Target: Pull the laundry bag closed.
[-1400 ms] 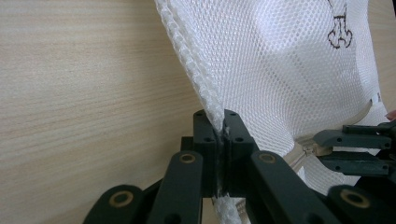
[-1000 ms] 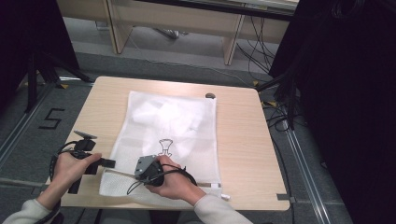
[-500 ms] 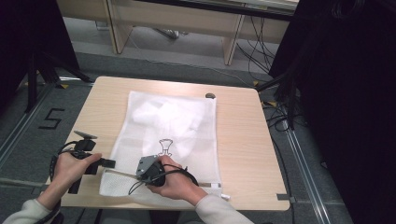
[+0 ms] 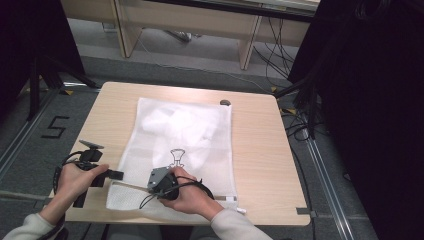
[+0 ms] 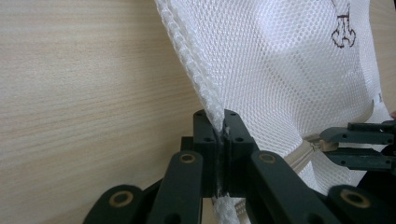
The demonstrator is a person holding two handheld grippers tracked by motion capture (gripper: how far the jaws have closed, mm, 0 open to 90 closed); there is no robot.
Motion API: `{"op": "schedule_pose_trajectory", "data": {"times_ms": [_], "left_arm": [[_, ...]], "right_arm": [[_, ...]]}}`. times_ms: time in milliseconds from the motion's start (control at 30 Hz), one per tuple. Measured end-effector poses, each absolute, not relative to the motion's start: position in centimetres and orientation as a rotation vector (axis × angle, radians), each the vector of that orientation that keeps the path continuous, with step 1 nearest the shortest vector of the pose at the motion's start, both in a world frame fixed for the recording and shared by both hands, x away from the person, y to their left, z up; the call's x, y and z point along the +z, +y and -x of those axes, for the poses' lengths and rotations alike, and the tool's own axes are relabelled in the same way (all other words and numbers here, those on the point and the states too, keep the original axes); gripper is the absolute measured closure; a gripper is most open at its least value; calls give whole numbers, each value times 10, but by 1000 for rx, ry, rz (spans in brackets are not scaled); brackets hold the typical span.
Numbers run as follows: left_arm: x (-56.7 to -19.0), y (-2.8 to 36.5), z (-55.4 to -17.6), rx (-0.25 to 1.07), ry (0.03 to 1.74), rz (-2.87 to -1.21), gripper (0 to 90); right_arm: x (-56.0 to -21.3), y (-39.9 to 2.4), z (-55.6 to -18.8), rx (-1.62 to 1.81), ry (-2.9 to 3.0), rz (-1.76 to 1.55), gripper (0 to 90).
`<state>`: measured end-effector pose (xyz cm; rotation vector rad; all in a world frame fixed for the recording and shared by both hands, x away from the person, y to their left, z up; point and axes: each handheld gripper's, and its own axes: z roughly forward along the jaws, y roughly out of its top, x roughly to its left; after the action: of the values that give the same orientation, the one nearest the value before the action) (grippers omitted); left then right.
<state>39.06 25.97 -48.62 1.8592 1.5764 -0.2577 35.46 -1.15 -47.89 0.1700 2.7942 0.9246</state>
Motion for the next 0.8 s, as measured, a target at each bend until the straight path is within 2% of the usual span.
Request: {"op": "schedule_pose_trajectory", "data": {"times_ms": [800], "left_arm": [[-486, 260, -390, -262, 1576, -1855, 853]], "right_arm": [[-478, -18, -354, 924, 2802, -182, 825]]}}
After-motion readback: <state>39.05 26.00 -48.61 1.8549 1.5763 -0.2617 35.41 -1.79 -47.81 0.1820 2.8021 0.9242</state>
